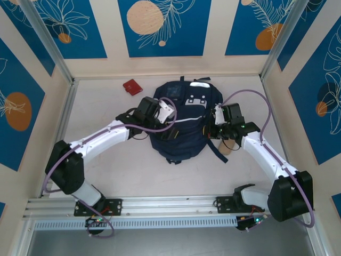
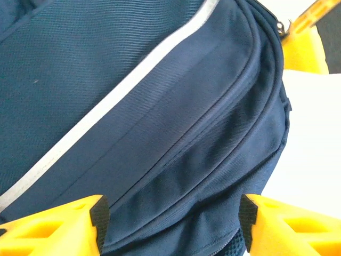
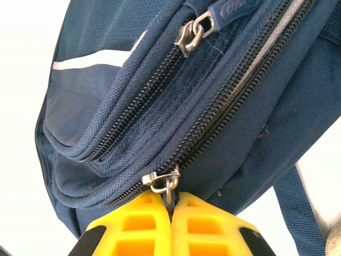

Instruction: Pack books, pencil case, and school supplies into a backpack

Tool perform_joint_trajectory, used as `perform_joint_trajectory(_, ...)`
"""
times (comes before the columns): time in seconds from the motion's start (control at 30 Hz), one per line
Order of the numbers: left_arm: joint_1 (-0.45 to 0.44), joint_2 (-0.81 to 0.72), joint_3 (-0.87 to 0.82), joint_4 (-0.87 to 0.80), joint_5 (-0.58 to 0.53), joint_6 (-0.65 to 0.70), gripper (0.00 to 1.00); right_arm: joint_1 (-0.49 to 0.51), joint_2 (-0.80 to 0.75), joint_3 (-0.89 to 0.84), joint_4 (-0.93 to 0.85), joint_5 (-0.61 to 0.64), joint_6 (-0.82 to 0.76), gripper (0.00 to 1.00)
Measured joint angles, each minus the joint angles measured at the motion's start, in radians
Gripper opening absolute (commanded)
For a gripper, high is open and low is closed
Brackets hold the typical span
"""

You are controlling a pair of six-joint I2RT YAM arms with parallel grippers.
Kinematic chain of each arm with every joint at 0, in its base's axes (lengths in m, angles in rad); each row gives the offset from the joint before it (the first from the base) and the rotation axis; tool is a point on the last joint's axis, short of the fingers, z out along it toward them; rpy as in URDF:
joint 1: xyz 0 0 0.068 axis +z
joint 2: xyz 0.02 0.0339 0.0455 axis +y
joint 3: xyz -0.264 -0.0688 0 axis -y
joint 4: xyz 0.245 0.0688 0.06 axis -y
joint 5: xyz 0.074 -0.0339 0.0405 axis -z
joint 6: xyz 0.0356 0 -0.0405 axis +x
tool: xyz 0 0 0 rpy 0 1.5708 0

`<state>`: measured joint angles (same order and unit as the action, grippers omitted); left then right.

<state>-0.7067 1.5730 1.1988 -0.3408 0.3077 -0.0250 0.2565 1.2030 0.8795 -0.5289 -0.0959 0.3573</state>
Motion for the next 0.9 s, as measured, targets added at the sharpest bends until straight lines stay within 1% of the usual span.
perform_joint_trajectory(0.2,-0.044,0.097,0.066,0.002,-0.039,0.134,0.56,-0.029,0.013,0.024,-0.016,-0.034,-0.028,0.0)
perform_joint_trajectory(0.4,-0.047,0.189,0.139,0.004,-0.1,0.198,0.45,-0.035,0.013,0.024,-0.018,-0.055,-0.04,0.0)
perform_joint_trajectory(0.43,-0.047,0.199,0.146,0.005,-0.107,0.203,0.41,-0.035,0.013,0.024,-0.018,-0.058,-0.04,0.0)
perform_joint_trajectory(0.5,-0.047,0.213,0.157,0.004,-0.11,0.212,0.3,-0.035,0.014,0.024,-0.018,-0.063,-0.044,0.0)
perform_joint_trajectory(0.6,-0.049,0.224,0.166,0.005,-0.105,0.207,0.06,-0.034,0.018,0.024,-0.018,-0.065,-0.045,0.0)
perform_joint_trajectory(0.63,-0.051,0.226,0.167,0.007,-0.106,0.202,0.0,-0.031,0.019,0.024,-0.019,-0.064,-0.045,0.0)
perform_joint_trajectory(0.77,-0.051,0.229,0.168,0.013,-0.112,0.14,0.0,-0.005,0.019,0.024,-0.031,-0.029,-0.044,0.0)
perform_joint_trajectory(0.9,-0.051,0.229,0.168,0.013,-0.138,0.06,0.0,0.064,0.016,0.024,-0.049,0.011,-0.039,0.0)
